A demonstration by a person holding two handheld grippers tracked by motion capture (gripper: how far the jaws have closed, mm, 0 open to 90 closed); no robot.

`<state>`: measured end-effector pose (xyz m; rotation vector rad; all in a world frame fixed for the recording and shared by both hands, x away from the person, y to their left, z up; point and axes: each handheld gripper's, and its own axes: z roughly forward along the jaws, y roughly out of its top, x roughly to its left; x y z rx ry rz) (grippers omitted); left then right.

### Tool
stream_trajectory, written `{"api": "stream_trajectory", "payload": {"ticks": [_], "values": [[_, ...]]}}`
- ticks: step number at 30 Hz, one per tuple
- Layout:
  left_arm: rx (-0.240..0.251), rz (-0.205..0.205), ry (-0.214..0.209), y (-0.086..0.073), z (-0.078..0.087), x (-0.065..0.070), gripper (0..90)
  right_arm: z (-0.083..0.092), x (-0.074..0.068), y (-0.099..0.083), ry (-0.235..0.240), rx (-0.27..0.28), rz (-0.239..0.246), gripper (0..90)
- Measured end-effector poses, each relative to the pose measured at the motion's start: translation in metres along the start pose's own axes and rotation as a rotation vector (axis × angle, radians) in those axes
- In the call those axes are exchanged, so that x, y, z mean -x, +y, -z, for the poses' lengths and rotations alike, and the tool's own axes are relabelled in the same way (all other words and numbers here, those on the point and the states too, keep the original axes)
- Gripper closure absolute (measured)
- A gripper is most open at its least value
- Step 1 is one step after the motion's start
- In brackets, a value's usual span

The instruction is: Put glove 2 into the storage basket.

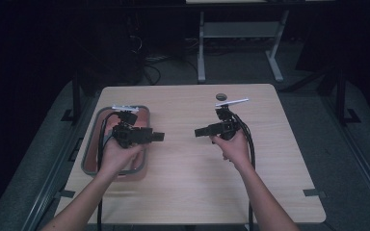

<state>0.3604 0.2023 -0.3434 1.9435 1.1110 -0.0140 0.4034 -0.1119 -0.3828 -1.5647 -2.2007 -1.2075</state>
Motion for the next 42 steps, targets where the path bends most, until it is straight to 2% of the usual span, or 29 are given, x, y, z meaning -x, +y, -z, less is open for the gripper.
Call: {"api": "stream_trajectory", "payload": {"ticks": [12,13,42], "values": [[-0.006,-0.017,-0.018,0.000,-0.012,0.010,31.2,0.011,0.014,-0.011,-0.021,-0.004,-0.031,47.9],[-0.008,-0.021,-0.022,0.000,-0.013,0.010,31.1,0.012,0.016,-0.011,-0.024,0.006,-0.014,47.9],[-0.035,-0.056,-0.073,-0.005,-0.042,0.037,28.8,0.042,0.056,-0.040,-0.074,0.014,-0.081,45.2]]}}
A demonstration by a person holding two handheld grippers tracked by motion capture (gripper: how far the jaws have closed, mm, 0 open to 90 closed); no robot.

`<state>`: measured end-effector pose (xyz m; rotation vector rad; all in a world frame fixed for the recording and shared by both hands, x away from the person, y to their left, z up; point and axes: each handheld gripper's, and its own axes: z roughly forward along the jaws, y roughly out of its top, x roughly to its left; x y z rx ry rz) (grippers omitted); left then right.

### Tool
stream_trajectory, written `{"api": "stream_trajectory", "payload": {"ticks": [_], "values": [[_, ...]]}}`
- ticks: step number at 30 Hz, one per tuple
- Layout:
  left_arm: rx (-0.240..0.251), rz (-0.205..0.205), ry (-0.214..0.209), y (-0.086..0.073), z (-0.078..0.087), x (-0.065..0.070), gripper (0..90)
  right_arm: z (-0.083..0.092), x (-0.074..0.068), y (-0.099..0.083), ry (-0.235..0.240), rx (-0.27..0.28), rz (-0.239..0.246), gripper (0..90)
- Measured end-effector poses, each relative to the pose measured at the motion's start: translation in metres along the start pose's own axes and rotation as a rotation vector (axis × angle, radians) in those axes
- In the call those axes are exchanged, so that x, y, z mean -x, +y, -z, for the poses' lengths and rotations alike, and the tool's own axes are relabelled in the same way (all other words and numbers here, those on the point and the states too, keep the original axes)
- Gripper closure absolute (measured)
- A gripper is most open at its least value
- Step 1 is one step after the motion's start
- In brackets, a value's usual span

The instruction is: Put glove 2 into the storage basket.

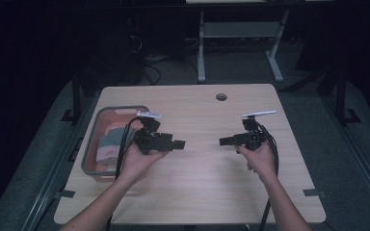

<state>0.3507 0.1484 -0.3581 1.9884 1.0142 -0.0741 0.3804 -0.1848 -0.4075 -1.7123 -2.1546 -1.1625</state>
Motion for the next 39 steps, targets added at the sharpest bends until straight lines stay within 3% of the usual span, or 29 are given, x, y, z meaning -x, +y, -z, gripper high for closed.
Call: {"api": "stream_trajectory", "payload": {"ticks": [13,19,25,31,39], "values": [[-0.005,-0.009,-0.036,-0.008,-0.019,0.012,28.1,0.009,0.018,-0.016,-0.010,0.001,-0.034,44.5],[-0.003,-0.019,-0.047,-0.013,-0.025,0.016,27.9,0.011,0.027,-0.025,-0.031,-0.007,-0.021,43.8],[0.007,-0.025,-0.059,-0.022,-0.031,0.021,27.9,0.017,0.038,-0.034,-0.016,-0.004,-0.032,43.2],[0.015,-0.034,-0.067,-0.031,-0.036,0.027,27.7,0.022,0.041,-0.042,-0.019,-0.001,-0.009,42.4],[0.010,-0.046,-0.071,-0.045,-0.045,0.032,27.3,0.028,0.046,-0.058,-0.019,-0.005,-0.013,41.3]]}}
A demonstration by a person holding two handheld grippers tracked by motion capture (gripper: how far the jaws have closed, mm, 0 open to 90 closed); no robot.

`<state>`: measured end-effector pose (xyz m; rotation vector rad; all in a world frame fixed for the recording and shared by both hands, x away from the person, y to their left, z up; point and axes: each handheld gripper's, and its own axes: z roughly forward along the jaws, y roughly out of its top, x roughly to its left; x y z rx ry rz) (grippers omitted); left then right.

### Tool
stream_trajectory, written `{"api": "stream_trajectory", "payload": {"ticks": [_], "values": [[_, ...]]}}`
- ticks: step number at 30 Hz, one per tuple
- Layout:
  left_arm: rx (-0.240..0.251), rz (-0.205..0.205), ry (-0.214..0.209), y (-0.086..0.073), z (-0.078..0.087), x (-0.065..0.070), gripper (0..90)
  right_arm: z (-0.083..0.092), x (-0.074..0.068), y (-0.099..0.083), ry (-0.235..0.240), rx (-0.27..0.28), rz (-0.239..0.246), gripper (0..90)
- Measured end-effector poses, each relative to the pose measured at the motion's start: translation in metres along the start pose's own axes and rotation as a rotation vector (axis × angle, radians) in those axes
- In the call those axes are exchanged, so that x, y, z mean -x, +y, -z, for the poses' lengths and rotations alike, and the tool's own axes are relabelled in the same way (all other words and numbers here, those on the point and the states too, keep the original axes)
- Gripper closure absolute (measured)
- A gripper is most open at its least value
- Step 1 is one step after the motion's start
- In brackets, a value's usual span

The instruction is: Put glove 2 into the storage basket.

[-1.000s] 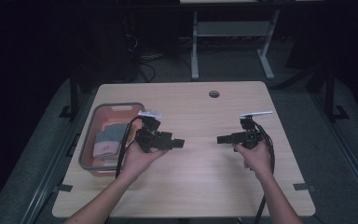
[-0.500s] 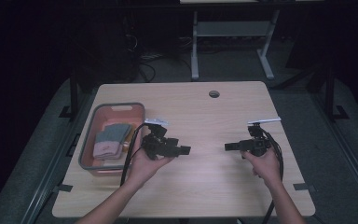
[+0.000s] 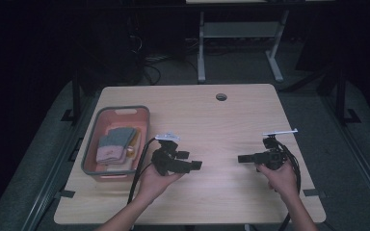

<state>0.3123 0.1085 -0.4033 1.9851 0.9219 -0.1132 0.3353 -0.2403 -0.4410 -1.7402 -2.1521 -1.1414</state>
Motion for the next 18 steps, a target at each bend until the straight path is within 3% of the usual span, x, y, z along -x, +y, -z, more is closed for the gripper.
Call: {"api": "stream_trajectory", "payload": {"ticks": [10,18], "values": [[0.007,-0.018,-0.009,-0.014,-0.004,0.006,27.2,0.013,0.007,-0.026,-0.005,0.037,0.006,40.3],[0.031,-0.020,-0.023,-0.028,-0.009,0.012,26.2,0.013,0.005,-0.051,-0.027,0.065,0.029,37.8]]}}
